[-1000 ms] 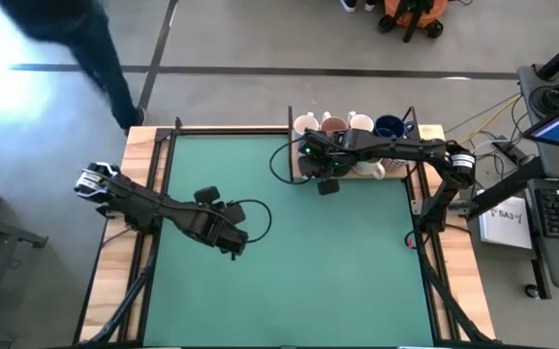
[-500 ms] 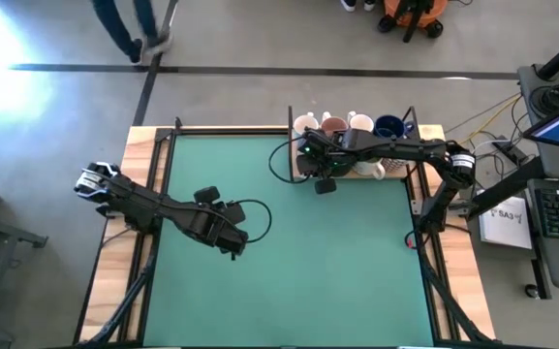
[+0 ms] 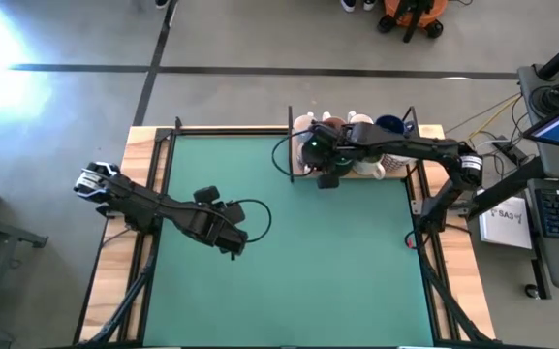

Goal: Place coffee mugs
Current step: Return to Home Position

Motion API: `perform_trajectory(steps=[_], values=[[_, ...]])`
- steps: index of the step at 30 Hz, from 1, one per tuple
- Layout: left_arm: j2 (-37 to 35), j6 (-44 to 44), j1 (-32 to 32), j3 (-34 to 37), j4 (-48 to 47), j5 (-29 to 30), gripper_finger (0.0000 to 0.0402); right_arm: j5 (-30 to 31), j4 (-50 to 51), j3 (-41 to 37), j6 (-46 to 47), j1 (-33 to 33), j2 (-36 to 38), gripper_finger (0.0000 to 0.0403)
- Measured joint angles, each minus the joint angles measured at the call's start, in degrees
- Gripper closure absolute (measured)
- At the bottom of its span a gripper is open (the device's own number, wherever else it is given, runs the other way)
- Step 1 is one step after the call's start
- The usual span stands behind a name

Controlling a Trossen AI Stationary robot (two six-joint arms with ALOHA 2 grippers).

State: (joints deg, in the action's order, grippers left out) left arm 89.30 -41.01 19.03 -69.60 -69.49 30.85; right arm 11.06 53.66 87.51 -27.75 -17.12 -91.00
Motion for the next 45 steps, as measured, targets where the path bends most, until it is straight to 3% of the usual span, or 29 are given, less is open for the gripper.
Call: perform_trajectory(steps=[8, 13, 18, 26, 32, 38, 45], values=[[-0.61, 1.39, 0.00, 0.00, -1.04, 0.00, 0.0310, -11.83, 3.39, -0.28, 10.86, 0.48, 5.52, 0.0338], [-2.11, 4.03, 0.00, 0.00, -1.20, 0.04, 0.0310, -12.55, 2.82, -3.51, 14.80, 3.95, 10.43, 0.0344], [-5.03, 4.96, 0.02, 0.18, -1.67, 0.39, 0.0310, -12.48, 0.27, -11.78, 19.58, 8.57, 16.84, 0.0344], [-14.57, 7.07, 0.01, 6.64, 1.09, 1.65, 0.0310, -9.37, -13.42, -31.83, 29.57, 15.62, 29.95, 0.0344], [-24.52, 15.74, -0.24, 16.74, 14.65, 1.56, 0.0310, -5.61, -24.86, -44.32, 34.63, 20.43, 38.18, 0.0344], [-33.83, 17.93, -0.55, 24.88, 24.80, 1.57, 0.0310, 1.58, -33.28, -54.74, 38.76, 24.18, 44.12, 0.0344], [-39.81, 17.44, -0.66, 27.23, 27.43, 1.76, 0.0310, 4.84, -49.05, -67.54, 41.32, 27.32, 49.32, 0.0344]])
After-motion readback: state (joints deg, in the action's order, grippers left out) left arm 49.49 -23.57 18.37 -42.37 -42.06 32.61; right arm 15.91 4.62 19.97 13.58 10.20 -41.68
